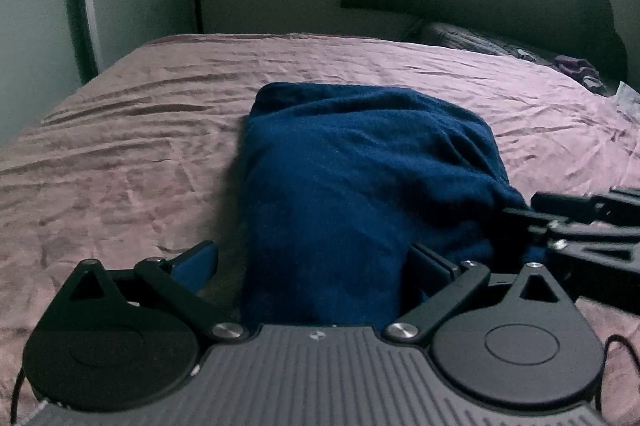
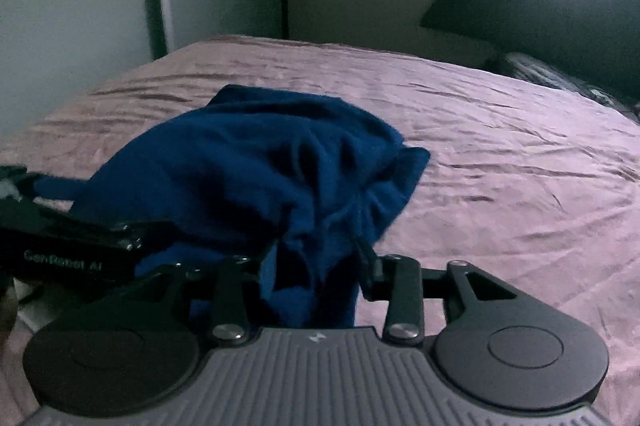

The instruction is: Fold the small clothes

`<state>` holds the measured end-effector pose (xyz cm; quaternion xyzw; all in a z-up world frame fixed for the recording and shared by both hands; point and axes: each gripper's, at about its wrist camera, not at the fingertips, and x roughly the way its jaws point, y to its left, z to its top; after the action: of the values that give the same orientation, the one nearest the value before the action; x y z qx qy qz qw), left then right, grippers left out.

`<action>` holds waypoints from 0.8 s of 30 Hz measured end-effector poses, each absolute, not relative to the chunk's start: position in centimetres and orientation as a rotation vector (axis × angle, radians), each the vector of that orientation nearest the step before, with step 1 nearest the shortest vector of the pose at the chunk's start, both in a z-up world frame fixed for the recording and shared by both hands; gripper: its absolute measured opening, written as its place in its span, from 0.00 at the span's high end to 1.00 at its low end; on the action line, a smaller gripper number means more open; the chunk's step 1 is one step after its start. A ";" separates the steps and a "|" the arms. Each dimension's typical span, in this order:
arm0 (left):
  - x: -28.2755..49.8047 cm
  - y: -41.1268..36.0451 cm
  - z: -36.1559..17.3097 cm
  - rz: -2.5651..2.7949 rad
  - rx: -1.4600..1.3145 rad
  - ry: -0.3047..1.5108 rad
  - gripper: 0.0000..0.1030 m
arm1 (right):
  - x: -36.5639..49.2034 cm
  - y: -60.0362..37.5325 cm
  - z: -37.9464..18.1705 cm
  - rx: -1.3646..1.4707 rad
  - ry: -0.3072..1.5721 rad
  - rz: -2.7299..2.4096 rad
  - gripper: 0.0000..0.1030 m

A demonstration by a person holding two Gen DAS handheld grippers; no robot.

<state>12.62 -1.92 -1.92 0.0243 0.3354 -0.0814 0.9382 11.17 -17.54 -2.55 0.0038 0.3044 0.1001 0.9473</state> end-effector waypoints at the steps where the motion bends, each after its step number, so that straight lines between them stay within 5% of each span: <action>1: 12.5 -1.9 -1.9 -0.163 0.051 0.683 0.01 | 10.8 -17.6 -2.2 0.019 0.607 0.208 0.62; 9: 11.6 -1.8 -2.0 -0.157 0.041 0.679 0.01 | 9.8 -16.9 -2.7 0.013 0.642 0.261 0.61; 13: 11.1 -1.5 -2.0 -0.154 0.044 0.678 0.01 | 9.6 -16.8 -3.5 -0.017 0.645 0.216 0.48; 19: 10.4 -1.3 -1.9 -0.152 0.046 0.676 0.01 | 8.2 -17.4 -2.2 0.038 0.612 0.221 0.45; 21: 10.2 -1.2 -1.9 -0.155 0.046 0.677 0.00 | 7.6 -17.3 -1.9 0.047 0.604 0.215 0.30; 24: 9.8 -1.2 -2.0 -0.153 0.049 0.680 0.00 | 6.7 -17.0 -1.6 0.040 0.592 0.197 0.19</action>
<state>9.79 -1.19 -1.99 0.0241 0.3333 -0.0752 0.9395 6.67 -17.00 -1.56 0.0198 0.2913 0.0970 0.9515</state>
